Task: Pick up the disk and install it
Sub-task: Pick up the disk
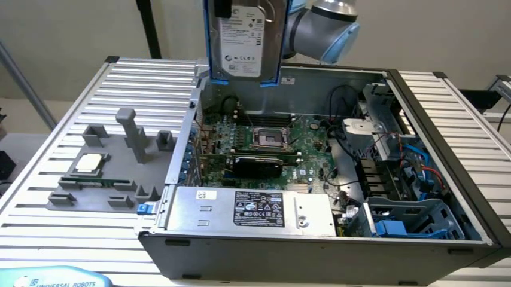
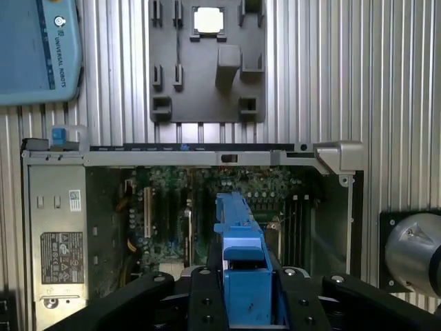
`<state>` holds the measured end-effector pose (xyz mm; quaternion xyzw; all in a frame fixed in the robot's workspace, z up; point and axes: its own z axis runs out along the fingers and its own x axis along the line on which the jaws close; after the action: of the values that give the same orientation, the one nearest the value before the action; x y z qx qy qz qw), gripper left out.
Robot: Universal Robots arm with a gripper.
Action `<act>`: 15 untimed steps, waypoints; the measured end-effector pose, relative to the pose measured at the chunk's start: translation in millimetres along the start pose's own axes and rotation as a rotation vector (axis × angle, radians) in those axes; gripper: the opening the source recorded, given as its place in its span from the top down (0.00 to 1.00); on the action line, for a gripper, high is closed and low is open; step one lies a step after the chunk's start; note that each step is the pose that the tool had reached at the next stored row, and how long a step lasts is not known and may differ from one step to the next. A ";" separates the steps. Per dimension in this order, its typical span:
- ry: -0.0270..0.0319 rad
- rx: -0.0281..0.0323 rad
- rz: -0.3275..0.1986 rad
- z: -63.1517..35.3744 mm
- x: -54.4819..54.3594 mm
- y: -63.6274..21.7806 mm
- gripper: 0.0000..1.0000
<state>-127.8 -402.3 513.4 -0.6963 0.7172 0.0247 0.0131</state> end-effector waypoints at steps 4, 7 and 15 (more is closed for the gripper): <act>0.0000 0.0000 0.000 -0.6 7.4 -17.3 0.67; 0.0000 0.0001 0.000 -1.1 13.9 -28.8 0.67; -0.0001 0.0000 0.000 -1.5 34.9 -52.9 0.67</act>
<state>-75.9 -438.8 512.2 -0.6963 0.7172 0.0248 0.0131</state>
